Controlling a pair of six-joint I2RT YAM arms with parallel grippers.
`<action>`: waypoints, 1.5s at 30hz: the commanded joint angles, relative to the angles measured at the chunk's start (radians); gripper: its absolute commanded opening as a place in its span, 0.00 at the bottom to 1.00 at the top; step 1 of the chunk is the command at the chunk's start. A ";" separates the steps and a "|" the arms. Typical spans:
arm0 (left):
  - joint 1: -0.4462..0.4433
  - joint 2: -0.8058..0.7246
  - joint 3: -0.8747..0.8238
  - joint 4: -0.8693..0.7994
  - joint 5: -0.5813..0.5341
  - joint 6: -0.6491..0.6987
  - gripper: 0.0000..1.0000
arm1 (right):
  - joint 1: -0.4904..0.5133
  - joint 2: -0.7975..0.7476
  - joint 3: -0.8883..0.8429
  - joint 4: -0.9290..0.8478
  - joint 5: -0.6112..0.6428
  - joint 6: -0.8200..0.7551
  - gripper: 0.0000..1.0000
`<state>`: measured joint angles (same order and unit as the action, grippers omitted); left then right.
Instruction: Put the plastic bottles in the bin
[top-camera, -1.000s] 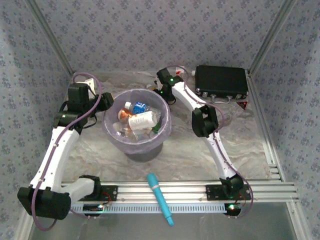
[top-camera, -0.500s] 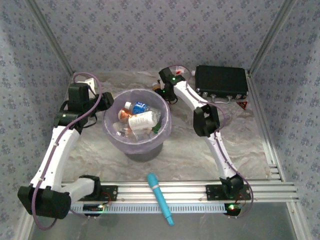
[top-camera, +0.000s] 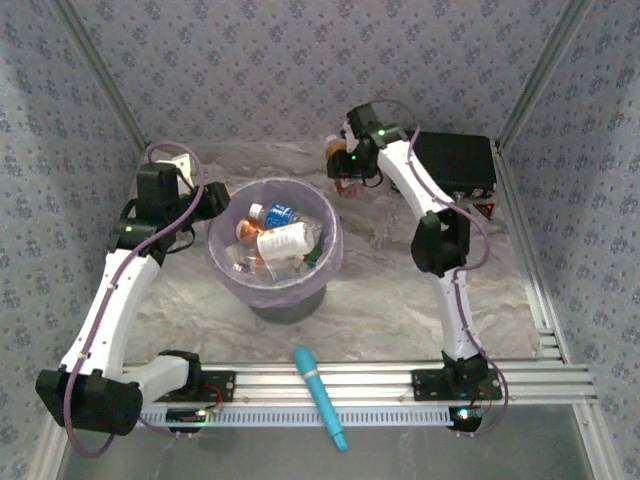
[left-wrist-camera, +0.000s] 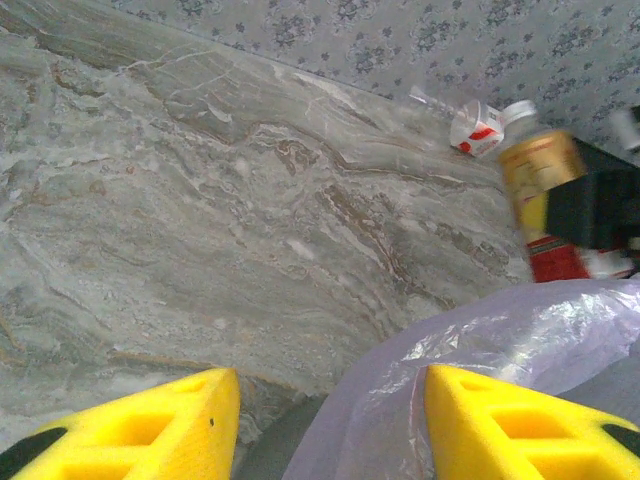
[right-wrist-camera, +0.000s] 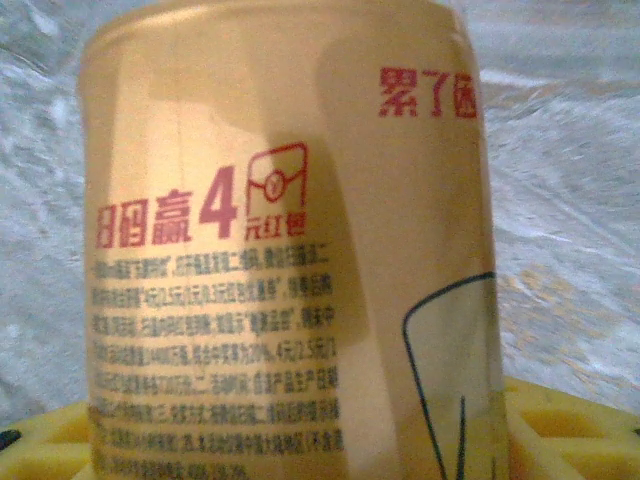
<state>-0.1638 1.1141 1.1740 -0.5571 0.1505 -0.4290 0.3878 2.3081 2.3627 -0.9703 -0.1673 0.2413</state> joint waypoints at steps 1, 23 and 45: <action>-0.007 0.014 0.039 0.025 0.031 0.003 0.52 | -0.017 -0.148 -0.018 -0.081 -0.031 -0.045 0.60; -0.034 0.023 0.012 0.065 0.023 -0.010 0.52 | 0.365 -0.497 -0.049 -0.239 -0.232 -0.258 0.56; -0.034 0.023 -0.004 0.077 0.011 -0.017 0.52 | 0.522 -0.533 -0.209 -0.291 -0.265 -0.379 0.89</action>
<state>-0.1921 1.1427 1.1736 -0.5026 0.1650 -0.4393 0.9062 1.8004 2.1475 -1.2388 -0.4412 -0.1123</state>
